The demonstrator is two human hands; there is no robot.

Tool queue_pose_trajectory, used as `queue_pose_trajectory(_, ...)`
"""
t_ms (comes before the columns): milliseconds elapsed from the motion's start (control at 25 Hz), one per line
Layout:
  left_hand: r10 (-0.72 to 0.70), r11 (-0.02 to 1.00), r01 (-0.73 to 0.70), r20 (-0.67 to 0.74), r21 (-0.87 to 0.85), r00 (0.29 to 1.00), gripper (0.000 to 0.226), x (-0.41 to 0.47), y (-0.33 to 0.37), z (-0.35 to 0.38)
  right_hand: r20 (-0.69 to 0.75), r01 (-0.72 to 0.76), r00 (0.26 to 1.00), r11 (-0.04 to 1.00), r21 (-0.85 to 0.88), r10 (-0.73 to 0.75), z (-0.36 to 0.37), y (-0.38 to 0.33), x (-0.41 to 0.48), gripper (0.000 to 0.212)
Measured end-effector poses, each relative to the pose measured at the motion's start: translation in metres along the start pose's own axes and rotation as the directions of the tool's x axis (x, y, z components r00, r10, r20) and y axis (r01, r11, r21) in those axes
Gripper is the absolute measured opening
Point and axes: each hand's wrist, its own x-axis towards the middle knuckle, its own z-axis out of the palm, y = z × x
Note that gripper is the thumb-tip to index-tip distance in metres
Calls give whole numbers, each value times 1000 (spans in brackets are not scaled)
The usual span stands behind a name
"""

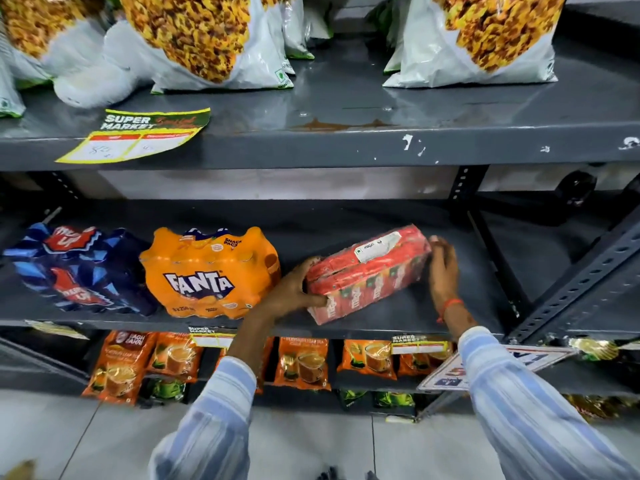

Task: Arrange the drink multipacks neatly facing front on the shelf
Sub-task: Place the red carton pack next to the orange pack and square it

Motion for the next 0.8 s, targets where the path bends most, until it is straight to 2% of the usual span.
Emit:
queue_pose_trajectory(40, 5, 1000, -5, -19, 17, 1000, 80, -3, -2, -4, 54, -31, 998, 998, 63, 27, -1, -1, -2, 27)
queue_pose_trajectory(80, 6, 1000, -4, -102, 20, 995, 78, -8, -4, 0, 101, -47, 994, 993, 109, 36, -2, 0, -6, 30)
queue_pose_trajectory(160, -14, 999, 2, -349, -34, 937, 60, -19, -11, 24, 112, -48, 993, 986, 157, 30, 1, 7, -18, 32)
queue_pose_trajectory(240, -65, 995, 15, -535, -97, 842, 36, -29, -16, 49, -22, -28, 999, 983, 183, 32, 7, 9, -36, 30)
queue_pose_trajectory(360, -106, 994, 46, -724, -102, 682, 19, -32, -22, 59, -202, 10, 979, 993, 118, 15, 18, 12, -68, 33)
queue_pose_trajectory(440, -139, 990, 83, -773, -111, 619, 16, -34, -24, 56, -189, 26, 982, 995, 91, -8, 19, 16, -87, 40)
queue_pose_trajectory(600, -138, 985, 167, -804, -48, 579, 17, -43, -28, 48, -153, -15, 987, 988, 156, 39, 21, 17, -97, 41)
queue_pose_trajectory(720, -61, 978, 194, -792, 74, 607, 16, -46, -32, 38, -169, -11, 985, 981, 196, 45, 22, 16, -98, 37)
queue_pose_trajectory(800, -55, 979, 184, -771, 82, 634, 17, -46, -34, 34, -175, 1, 984, 975, 223, 39, 21, 19, -99, 35)
